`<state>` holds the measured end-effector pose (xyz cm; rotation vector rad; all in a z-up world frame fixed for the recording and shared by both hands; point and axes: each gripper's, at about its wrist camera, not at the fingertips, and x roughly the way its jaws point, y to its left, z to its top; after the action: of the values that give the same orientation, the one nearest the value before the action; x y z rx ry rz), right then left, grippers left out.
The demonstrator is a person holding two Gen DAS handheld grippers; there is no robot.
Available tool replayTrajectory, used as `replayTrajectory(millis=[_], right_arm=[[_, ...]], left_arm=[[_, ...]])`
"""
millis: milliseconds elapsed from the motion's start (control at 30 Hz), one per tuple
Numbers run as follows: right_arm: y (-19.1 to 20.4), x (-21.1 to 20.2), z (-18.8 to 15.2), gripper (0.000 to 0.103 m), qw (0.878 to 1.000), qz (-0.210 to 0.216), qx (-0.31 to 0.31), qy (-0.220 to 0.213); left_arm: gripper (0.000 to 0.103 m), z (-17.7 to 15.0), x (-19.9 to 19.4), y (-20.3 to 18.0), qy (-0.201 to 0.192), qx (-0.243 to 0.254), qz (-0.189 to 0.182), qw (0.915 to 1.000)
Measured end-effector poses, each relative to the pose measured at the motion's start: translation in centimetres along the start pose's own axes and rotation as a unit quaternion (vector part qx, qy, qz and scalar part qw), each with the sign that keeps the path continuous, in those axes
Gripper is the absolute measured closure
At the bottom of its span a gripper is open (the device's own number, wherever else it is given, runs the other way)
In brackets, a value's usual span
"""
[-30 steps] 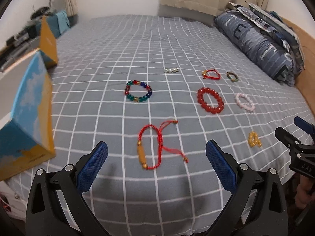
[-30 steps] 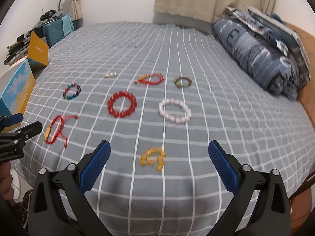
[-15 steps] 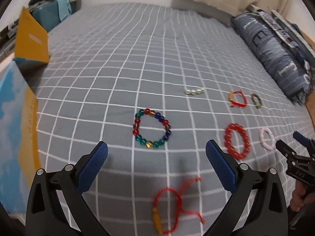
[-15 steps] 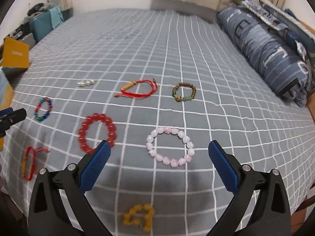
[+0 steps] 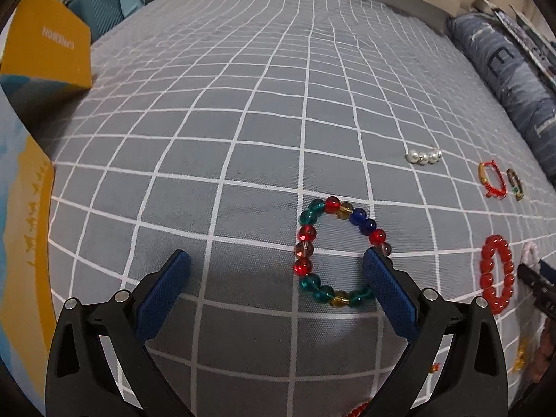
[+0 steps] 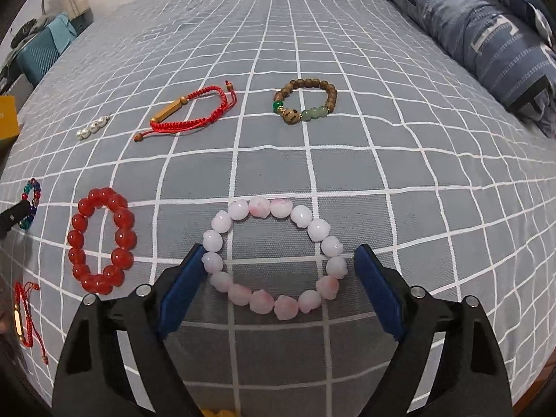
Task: Organize jewelry
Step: 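Grasp the multicolour bead bracelet with the left tool while the right tool grasps the pink-white bracelet, then carry both held bracelets over to the open white box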
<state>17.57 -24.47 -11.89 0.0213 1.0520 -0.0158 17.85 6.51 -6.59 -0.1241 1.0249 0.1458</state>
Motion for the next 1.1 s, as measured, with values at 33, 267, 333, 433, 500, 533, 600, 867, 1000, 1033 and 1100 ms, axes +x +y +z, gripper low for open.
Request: replayTrajectory(millis=[33,267,333,433,500,533,600,867,1000,1033,1100], right_arm=[[0.1,-0.1,0.0,0.029,1.000,0.005,0.000,0.000],[1.2,-1.0,-0.4,0.071,1.000,0.013,-0.007,0.001],[1.4,-1.2,-0.3,0.084,1.000,0.014,-0.006,0.002],[1.6,-1.4,-0.1,0.084,1.000,0.012,-0.004,0.001],[1.5,-1.6,-0.1,0.084,1.000,0.014,-0.001,-0.002],[1.5,-1.8,-0.1,0.084,1.000,0.015,0.000,-0.003],[1.3,-2.0,0.1,0.085,1.000,0.018,0.002,-0.005],[1.1,-3.3,0.2,0.085,1.000,0.022,0.004,-0.020],[1.2,-4.1,0.3,0.085,0.999,0.025,0.004,-0.029],[1.1,-4.3,0.4,0.085,0.999,0.026,0.005,-0.031],[1.2,-4.6,0.4,0.085,0.999,0.027,0.004,-0.035]], left_arm=[[0.012,-0.1,0.0,0.0,-0.001,0.001,0.004,1.0000],[0.053,-0.4,-0.8,-0.4,-0.004,0.009,0.002,0.9999],[0.081,-0.3,-1.1,-0.1,0.000,0.008,-0.012,0.9999],[0.093,-0.3,-1.6,-0.2,0.008,0.010,-0.031,0.9994],[0.094,-0.3,-1.9,-0.3,0.009,0.015,-0.039,0.9991],[0.094,-0.3,-2.1,-0.4,0.008,0.015,-0.041,0.9990],[0.094,-0.4,-2.5,-0.6,0.006,0.017,-0.045,0.9989],[0.094,0.0,-4.4,-1.0,-0.008,0.027,-0.054,0.9981],[0.094,0.1,-5.5,-1.3,-0.015,0.032,-0.060,0.9976],[0.094,0.1,-5.8,-1.4,-0.018,0.034,-0.059,0.9975],[0.094,0.2,-6.4,-1.6,-0.023,0.037,-0.060,0.9973]])
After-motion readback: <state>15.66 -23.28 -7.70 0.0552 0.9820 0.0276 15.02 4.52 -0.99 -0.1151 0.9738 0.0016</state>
